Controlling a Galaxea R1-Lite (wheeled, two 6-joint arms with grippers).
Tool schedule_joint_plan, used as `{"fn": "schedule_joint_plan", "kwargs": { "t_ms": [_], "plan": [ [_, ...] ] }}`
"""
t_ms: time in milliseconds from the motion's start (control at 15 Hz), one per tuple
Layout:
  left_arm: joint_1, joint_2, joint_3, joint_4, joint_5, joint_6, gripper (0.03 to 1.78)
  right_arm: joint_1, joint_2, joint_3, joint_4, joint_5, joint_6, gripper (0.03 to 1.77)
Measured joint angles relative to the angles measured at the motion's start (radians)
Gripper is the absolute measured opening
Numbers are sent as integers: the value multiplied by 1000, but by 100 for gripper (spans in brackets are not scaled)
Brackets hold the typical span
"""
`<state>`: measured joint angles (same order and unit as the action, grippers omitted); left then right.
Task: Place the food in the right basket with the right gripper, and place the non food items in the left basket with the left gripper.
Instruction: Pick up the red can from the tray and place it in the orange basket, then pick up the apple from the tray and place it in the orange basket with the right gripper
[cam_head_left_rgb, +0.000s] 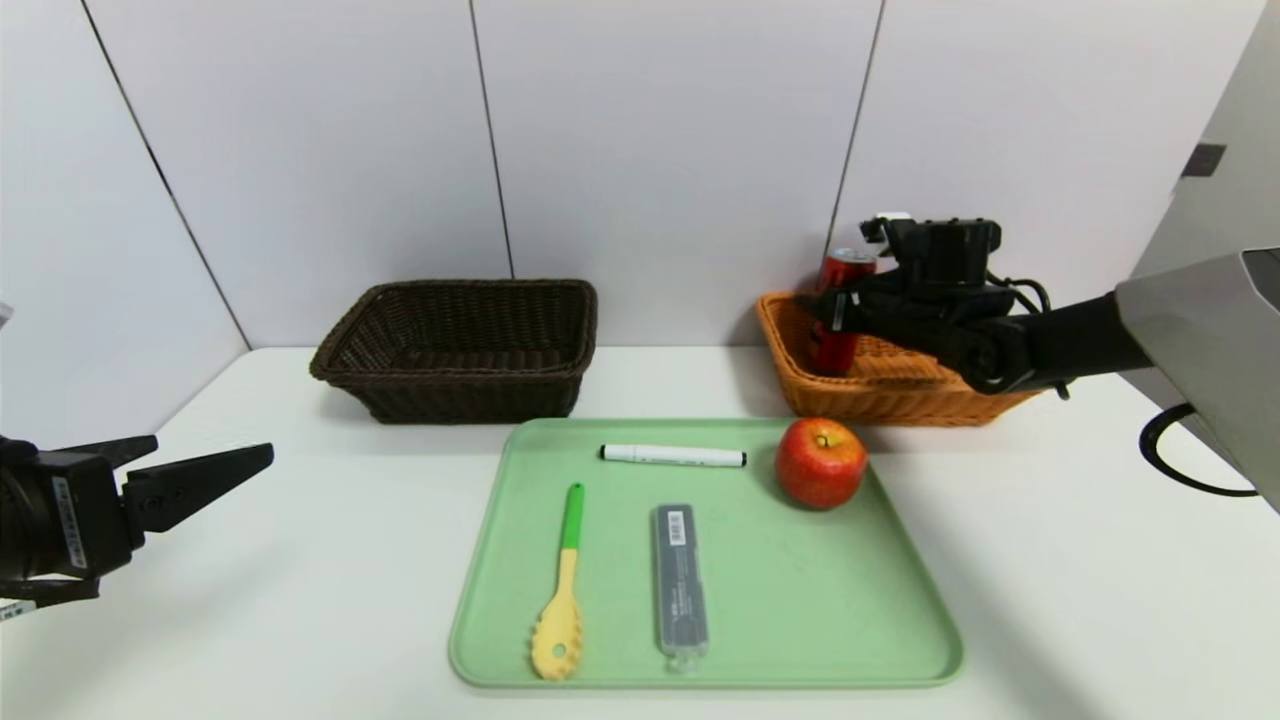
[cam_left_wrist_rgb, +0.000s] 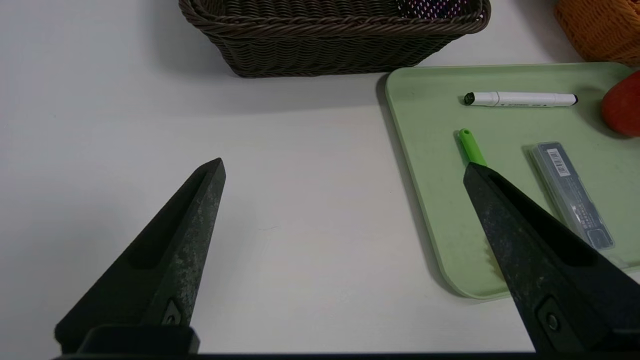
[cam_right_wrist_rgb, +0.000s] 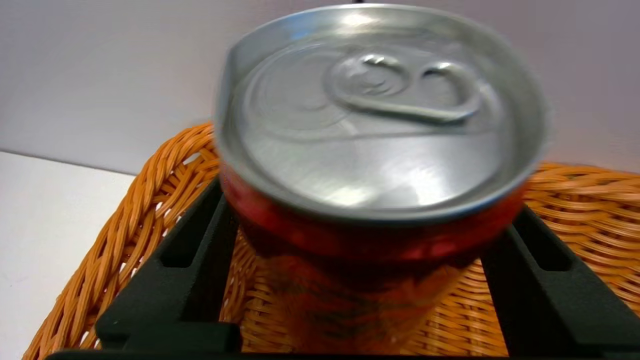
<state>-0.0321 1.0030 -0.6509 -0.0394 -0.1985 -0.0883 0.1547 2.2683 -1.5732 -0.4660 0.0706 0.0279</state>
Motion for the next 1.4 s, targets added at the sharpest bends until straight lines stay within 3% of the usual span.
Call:
{"fn": "schedule_joint_plan", "kwargs": {
  "t_ms": [600, 933, 1067, 1267, 1400],
  "plan": [
    [-11, -5, -16, 67, 0, 0, 169, 55, -323, -29, 411, 0, 5, 162],
    [-12, -17, -172, 354, 7, -1, 169, 168, -516, -179, 944, -4, 12, 167],
    [-13, -18, -197, 395, 10, 4, 169, 219, -550, -269, 1204, -26, 28, 168],
    [-13, -22, -200, 389, 7, 7, 169, 284, -527, -353, 1491, -123, 188, 169],
    [-13, -25, -201, 379, 5, 7, 169, 309, -494, -370, 1593, -149, 269, 169]
  ]
}}
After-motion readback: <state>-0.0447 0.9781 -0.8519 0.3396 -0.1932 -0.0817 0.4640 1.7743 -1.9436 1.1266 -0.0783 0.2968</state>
